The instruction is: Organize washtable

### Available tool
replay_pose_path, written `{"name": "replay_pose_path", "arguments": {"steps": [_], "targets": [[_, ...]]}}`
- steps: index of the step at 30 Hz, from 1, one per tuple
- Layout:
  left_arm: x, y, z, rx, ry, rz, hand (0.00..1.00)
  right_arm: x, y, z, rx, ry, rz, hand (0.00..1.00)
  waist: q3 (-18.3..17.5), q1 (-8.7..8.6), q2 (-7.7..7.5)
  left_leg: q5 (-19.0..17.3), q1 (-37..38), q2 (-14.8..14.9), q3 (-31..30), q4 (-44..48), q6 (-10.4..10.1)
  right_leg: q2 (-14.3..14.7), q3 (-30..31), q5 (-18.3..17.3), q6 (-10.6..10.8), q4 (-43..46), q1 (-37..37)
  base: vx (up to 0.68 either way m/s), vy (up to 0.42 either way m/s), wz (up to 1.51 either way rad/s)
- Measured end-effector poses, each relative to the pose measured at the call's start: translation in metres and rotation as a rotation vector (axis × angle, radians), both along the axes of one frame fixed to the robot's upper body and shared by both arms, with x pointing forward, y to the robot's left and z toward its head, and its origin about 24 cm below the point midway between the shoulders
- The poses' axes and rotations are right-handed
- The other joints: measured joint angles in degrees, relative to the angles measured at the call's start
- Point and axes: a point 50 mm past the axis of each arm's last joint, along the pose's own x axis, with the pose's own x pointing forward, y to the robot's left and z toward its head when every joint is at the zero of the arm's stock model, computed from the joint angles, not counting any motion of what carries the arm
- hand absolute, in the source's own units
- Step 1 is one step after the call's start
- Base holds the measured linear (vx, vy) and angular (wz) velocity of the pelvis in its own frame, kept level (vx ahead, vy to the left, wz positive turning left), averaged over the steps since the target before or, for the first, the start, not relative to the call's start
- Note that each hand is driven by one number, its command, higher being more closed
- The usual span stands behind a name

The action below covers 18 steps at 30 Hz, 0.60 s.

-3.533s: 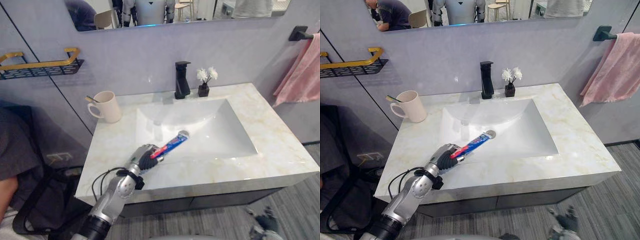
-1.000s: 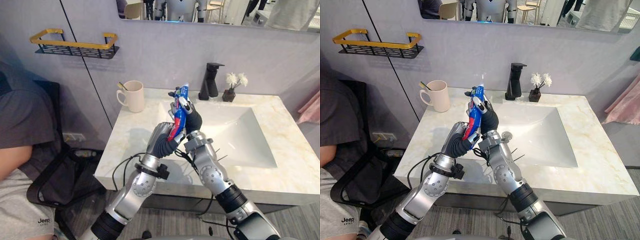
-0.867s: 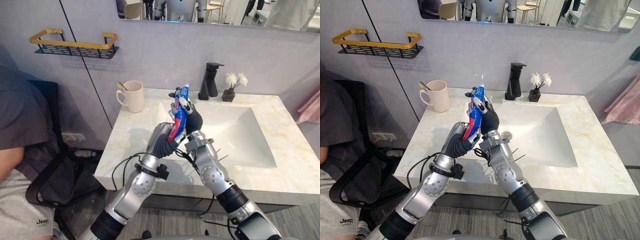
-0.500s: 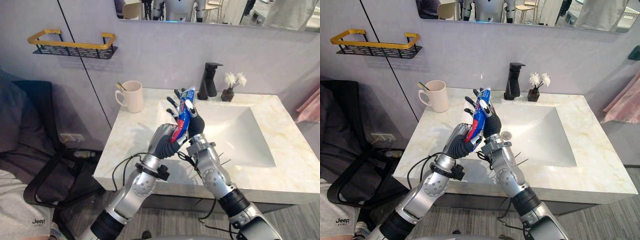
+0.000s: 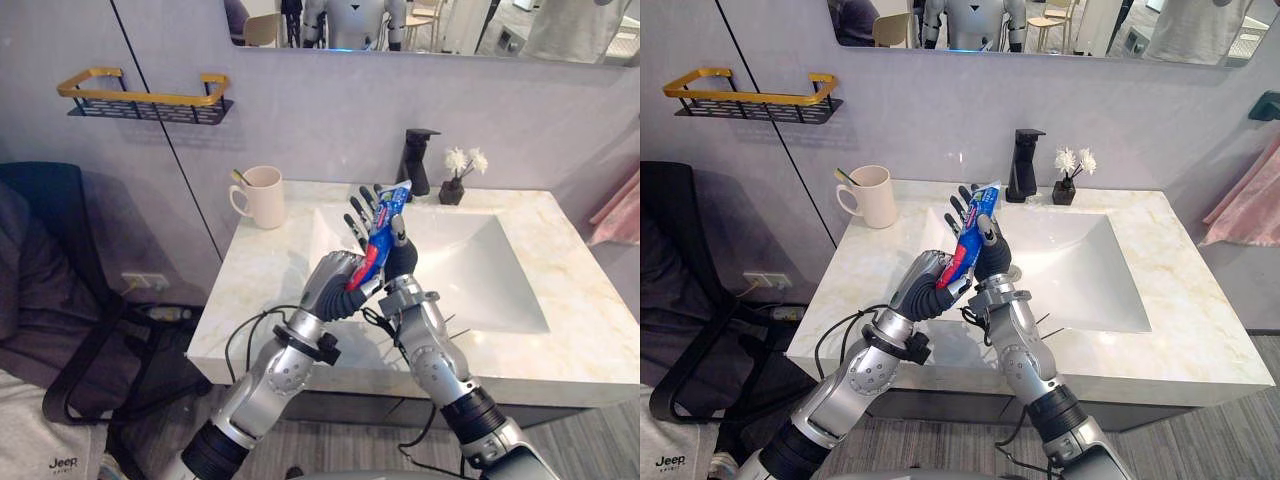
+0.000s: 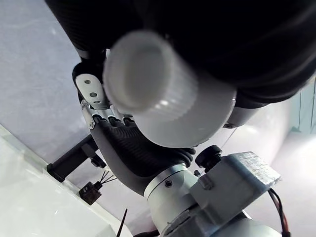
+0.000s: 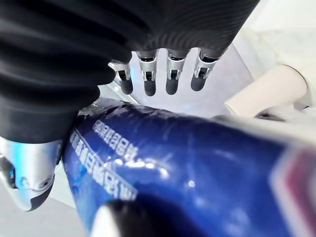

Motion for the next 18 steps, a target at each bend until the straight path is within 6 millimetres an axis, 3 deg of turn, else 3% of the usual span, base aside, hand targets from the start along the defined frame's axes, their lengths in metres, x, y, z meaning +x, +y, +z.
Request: {"name": "replay_pose_path", "arguments": {"steps": [10, 11, 18], "targets": [[0.004, 0.014, -0.019, 0.205, 0.02, -0.082, 1.0, -0.007, -0.003, -0.016, -0.071, 0.057, 0.154, 0.0, -0.09, 0.03, -0.13, -0.01, -0.49, 0.28, 0.06, -0.01, -0.01, 0.06, 0.24, 0.54, -0.1, -1.03, -0.02, 0.0, 0.0, 0.0], [0.004, 0.015, -0.02, 0.219, 0.024, -0.089, 1.0, -0.008, -0.004, -0.018, -0.087, 0.059, 0.164, 1.0, -0.11, 0.03, -0.16, -0.01, -0.67, 0.31, 0.13, -0.01, -0.01, 0.1, 0.38, 0.69, -0.15, -1.26, -0.11, 0.0, 0.0, 0.0], [0.007, 0.02, -0.024, 0.262, 0.036, -0.111, 1.0, -0.01, -0.009, -0.022, -0.153, 0.055, 0.204, 1.0, -0.13, 0.05, -0.18, 0.0, -0.82, 0.45, 0.6, 0.03, -0.01, 0.27, 1.16, 0.94, -0.34, -1.34, -0.11, -0.01, -0.011, -0.03]]}}
